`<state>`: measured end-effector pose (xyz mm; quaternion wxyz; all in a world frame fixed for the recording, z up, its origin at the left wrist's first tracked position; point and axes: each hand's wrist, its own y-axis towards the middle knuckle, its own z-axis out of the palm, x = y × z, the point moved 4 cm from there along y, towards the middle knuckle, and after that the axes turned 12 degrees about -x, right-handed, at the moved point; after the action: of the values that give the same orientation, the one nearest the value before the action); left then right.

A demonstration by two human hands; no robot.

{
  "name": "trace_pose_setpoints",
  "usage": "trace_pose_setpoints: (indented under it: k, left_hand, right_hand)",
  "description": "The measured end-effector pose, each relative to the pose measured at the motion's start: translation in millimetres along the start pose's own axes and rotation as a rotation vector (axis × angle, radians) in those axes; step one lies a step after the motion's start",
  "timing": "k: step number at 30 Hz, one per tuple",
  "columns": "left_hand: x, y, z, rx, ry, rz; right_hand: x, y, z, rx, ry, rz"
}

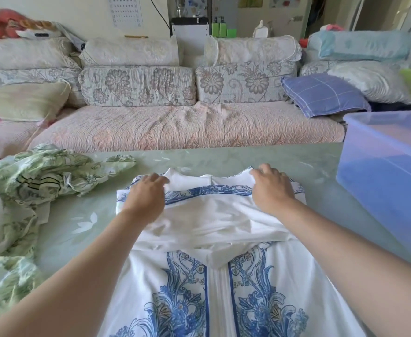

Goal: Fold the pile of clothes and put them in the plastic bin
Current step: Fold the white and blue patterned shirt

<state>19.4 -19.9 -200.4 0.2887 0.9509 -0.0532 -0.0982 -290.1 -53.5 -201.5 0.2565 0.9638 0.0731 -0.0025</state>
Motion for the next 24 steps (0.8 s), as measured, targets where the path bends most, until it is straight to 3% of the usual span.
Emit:
trace_pose_setpoints:
  k: [2, 4, 6, 9, 14, 16, 19, 21, 24]
  left_hand:
    - [-15, -9, 8, 0.204, -0.059, 0.05]
    - [-13, -30, 14, 0.408, 0.079, 0.078]
    - [1, -46, 12, 0.482, 0.185, 0.048]
    - [21, -54, 2, 0.514, 0.263, -0.021]
    - [20, -53, -20, 0.392, 0.235, 0.049]
    - [12, -56, -26, 0.382, 0.139, 0.055]
    - [-1, -75, -27, 0.469, 0.18, 0.087]
    - [0, -91, -29, 0.511, 0.221, 0.097]
    - [8, -100, -38, 0.445, 0.032, -0.03]
  right_hand:
    - [22, -3, -4, 0.065, 0.122, -0.103]
    - [39, -12, -2, 0.207, 0.208, -0.177]
    - [44, -27, 5, 0.364, 0.187, -0.202]
    - [30, -43, 9, 0.486, 0.109, -0.144]
    - [28, -46, -5, 0.483, 0.018, -0.064]
    - [44, -50, -16, 0.434, 0.084, -0.112]
    - [77, -68, -26, 0.438, 0.255, -0.247]
    - [91, -86, -28, 0.497, 0.232, -0.333]
    - [89, -100, -29, 0.529, 0.152, -0.354]
